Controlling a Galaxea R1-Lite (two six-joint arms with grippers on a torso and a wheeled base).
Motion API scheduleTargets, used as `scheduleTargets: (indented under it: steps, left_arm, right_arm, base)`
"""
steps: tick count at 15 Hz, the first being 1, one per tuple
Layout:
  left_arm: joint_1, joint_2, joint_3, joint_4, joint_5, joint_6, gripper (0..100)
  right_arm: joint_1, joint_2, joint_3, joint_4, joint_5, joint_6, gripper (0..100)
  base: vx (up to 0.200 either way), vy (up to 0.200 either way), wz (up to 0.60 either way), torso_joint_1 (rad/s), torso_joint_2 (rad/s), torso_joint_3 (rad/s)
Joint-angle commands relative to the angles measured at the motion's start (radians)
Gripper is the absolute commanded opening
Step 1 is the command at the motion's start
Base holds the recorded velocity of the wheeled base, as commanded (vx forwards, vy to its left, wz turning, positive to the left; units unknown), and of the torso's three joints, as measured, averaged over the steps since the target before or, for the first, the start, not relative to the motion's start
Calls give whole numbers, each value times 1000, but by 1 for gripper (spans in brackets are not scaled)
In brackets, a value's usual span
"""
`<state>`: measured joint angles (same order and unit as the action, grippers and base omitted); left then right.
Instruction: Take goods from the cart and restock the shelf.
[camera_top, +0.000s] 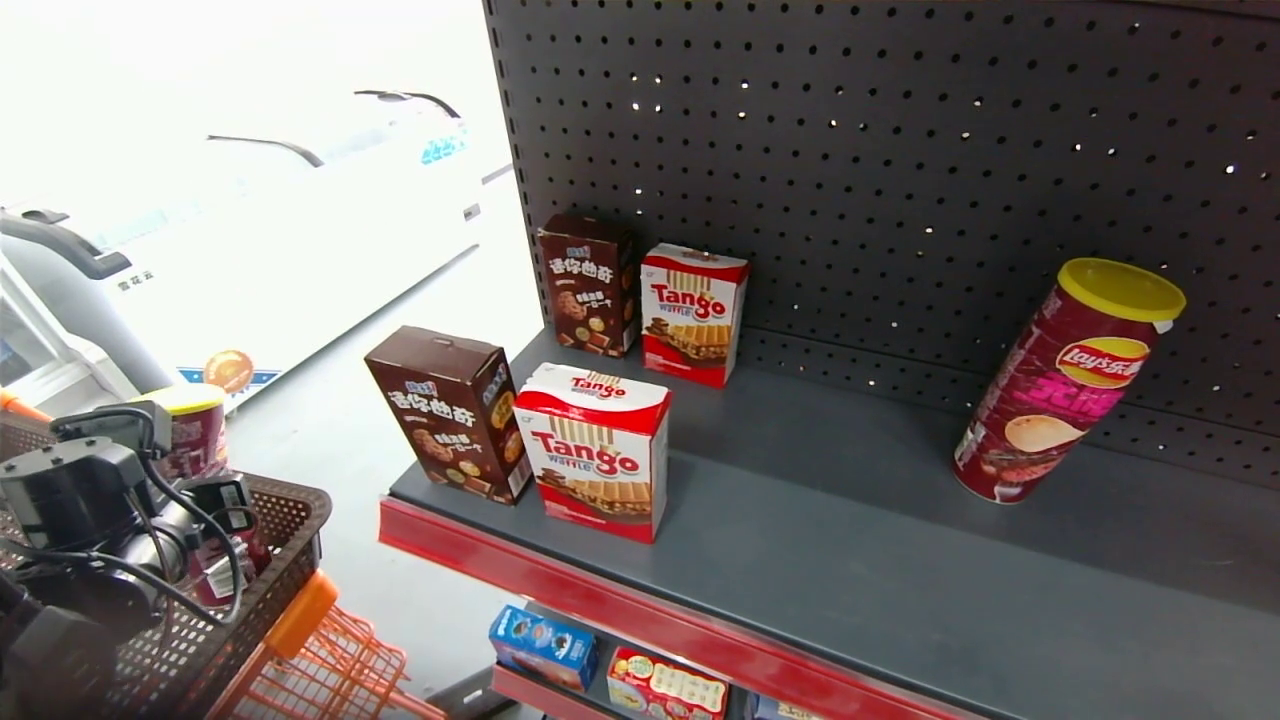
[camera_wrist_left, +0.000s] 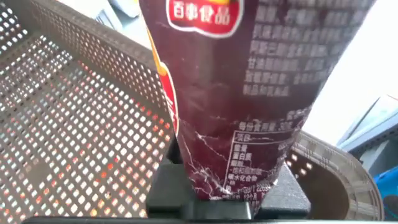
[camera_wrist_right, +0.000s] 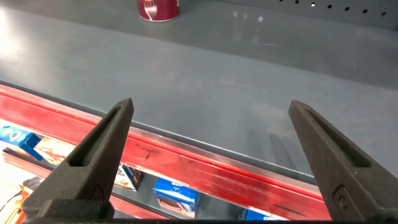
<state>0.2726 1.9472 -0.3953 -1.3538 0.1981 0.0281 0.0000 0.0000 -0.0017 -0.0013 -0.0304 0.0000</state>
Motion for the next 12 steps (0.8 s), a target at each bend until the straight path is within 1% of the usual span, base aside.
scheduleTargets:
  steps: [1,2,3,4,5,6,7,8,10,11,12]
  left_arm:
    - [-9,-53,-22,-4,-2,12,0]
    - [-21,-80,-27,7,-3,24,0]
    - [-35,-126,-45,47,-3,32,0]
    - [-53,-225,-92,159,-11,32,0]
    - [-65,-306,-132,277,-55,32,0]
    - [-65,-398,-166,401,-115,32,0]
    - [-69,-462,-195,493,-158,33,0]
    - [-70,-507,-227,533,-172,38,0]
    - [-72,-534,-264,547,-189,41,0]
    - [-76,-565,-264,553,-198,39,0]
    - [-96,-610,-263,599,-204,39,0]
  right_arm:
    - [0,0,0,0,0,0,100]
    - [0,0,0,0,0,0,100]
    - [0,0,0,0,0,0,100]
    - [0,0,0,0,0,0,100]
    - [0,0,0,0,1,0,100]
    - [0,0,0,0,0,0,100]
    - [0,0,0,0,0,0,100]
    - [0,0,0,0,1,0,100]
    - [0,0,0,0,0,0,100]
    - [0,0,0,0,0,0,100]
    - [0,0,0,0,1,0,100]
  base:
    - [0,0,0,0,0,0]
    - [0,0,0,0,0,0]
    - [0,0,0,0,0,0]
    - [0,0,0,0,0,0]
    - [0,0,0,0,0,0]
    - [0,0,0,0,0,0]
    - [0,0,0,0,0,0]
    - [0,0,0,0,0,0]
    - [0,0,0,0,0,0]
    - [0,0,0,0,0,0]
    - [0,0,0,0,0,0]
